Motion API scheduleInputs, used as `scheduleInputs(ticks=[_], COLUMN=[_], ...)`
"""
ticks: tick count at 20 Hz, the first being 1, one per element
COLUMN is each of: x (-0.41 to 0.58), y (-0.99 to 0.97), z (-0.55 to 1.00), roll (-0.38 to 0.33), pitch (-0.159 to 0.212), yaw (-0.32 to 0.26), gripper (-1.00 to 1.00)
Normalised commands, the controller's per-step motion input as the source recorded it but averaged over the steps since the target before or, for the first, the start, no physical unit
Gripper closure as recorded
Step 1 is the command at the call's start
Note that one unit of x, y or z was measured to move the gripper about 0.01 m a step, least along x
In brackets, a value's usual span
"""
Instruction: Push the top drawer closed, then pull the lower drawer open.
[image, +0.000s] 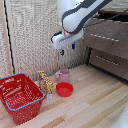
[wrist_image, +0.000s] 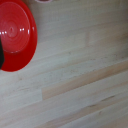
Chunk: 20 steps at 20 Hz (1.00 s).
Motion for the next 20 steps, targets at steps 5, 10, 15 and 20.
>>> scheduleInputs(ticks=[5,10,15,20], x=[0.0,-0.006,-0.038,-0.057], y=[0.0,0.0,0.0,0.0], z=[0.05,0.02,0.0,0.0], roll=[-0.375,-0.375,-0.375,-0.375], pitch=[0.061,0.07,0.045,0.037], yaw=[0.059,0.066,0.084,0.094], gripper=[-1.0,-1.0,-1.0,-1.0])
